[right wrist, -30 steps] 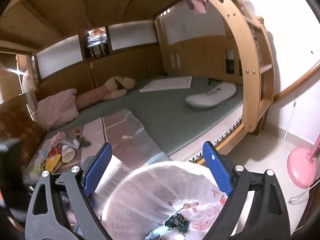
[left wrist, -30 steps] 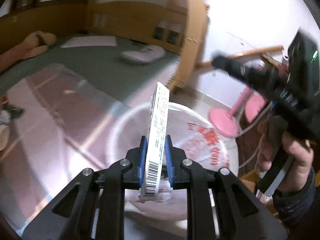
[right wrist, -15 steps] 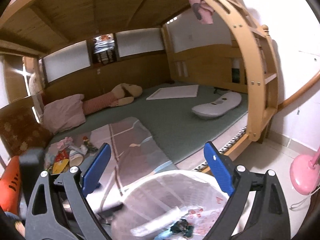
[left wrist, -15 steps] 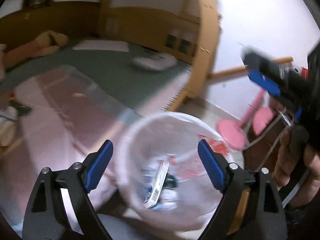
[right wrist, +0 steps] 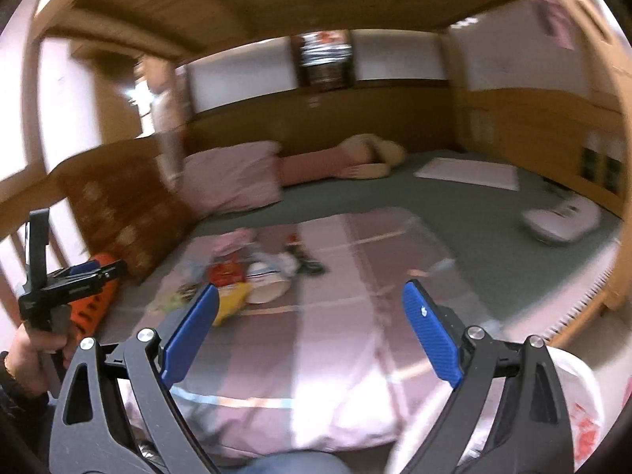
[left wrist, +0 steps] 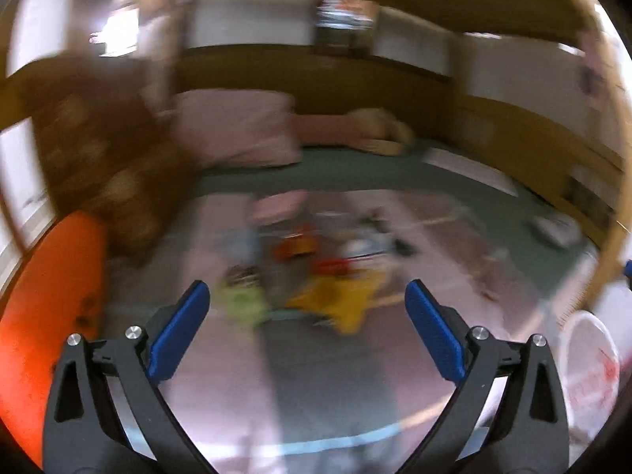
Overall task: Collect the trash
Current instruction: 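Move both tools back over the remaining trash on the bed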
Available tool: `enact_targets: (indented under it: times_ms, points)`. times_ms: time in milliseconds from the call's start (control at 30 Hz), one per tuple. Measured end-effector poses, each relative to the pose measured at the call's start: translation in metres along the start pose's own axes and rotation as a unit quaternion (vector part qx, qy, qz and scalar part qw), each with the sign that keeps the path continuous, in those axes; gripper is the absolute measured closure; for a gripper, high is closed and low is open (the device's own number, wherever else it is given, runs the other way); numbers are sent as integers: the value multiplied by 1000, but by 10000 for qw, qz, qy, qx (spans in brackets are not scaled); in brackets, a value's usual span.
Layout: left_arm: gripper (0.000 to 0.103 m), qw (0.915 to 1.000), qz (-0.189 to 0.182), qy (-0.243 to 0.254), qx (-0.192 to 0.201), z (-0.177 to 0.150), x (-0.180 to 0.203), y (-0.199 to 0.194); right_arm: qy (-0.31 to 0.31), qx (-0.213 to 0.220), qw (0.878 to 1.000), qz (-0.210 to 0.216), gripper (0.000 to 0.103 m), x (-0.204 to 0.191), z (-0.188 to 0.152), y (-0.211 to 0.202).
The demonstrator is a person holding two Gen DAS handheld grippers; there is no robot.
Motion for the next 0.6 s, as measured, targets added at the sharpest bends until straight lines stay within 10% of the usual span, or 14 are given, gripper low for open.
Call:
enact_targets:
  times_ms: [133, 600]
  points:
    - [4, 9965, -66, -797, -245, -17, -40, 1, -589, -175, 9979, 205, 11, -59, 0, 33]
    - [4, 9976, 55, -552, -408, -29, -36, 13, -472, -305, 9974, 455, 11, -89, -2, 52]
Point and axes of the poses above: each gripper's, at about its wrist camera, not at the fingertips, and y roughly the way its jaws point, x to its right, z to its top, the point moved 10 cm from there along y, roughly the way its jaws point, and after that the axes turned 11 degrees about -x, right-handed, at the moved point
